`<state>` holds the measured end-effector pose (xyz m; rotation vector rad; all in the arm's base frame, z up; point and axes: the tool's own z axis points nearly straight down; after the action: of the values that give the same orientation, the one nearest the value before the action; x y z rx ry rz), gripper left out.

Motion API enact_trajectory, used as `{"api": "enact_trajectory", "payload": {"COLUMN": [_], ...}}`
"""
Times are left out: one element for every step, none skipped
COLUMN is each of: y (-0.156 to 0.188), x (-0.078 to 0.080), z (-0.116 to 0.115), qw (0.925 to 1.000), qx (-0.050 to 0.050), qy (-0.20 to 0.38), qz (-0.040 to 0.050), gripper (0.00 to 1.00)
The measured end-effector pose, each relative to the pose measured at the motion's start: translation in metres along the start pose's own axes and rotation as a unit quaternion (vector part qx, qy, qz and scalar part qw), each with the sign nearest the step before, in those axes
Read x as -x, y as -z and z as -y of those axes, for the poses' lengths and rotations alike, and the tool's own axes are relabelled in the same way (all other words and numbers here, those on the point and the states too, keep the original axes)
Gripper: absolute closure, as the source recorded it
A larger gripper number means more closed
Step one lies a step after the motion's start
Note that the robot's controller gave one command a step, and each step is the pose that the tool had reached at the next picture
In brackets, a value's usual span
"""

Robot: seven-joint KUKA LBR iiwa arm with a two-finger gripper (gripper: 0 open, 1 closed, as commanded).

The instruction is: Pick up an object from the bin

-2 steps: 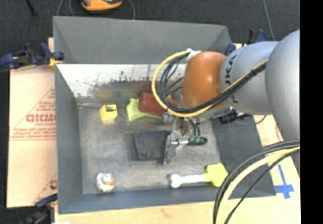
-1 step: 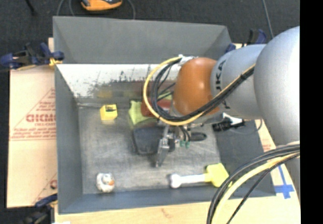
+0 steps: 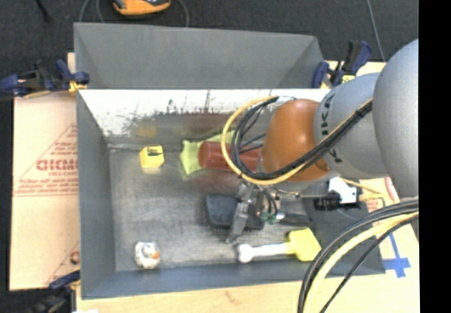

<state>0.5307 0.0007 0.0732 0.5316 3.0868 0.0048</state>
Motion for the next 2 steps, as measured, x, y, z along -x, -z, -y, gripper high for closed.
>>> {"api": "enact_trajectory", "payload": {"y": [0.0000, 0.0029], "x": [0.0000, -0.0011], "z": [-0.0008, -0.0004], "qw": [1.0000, 1.0000], "qx": [0.000, -0.001], "qy": [0.001, 0.001], "qz": [0.0003, -0.0015], "gripper": [1.00, 1.00]}}
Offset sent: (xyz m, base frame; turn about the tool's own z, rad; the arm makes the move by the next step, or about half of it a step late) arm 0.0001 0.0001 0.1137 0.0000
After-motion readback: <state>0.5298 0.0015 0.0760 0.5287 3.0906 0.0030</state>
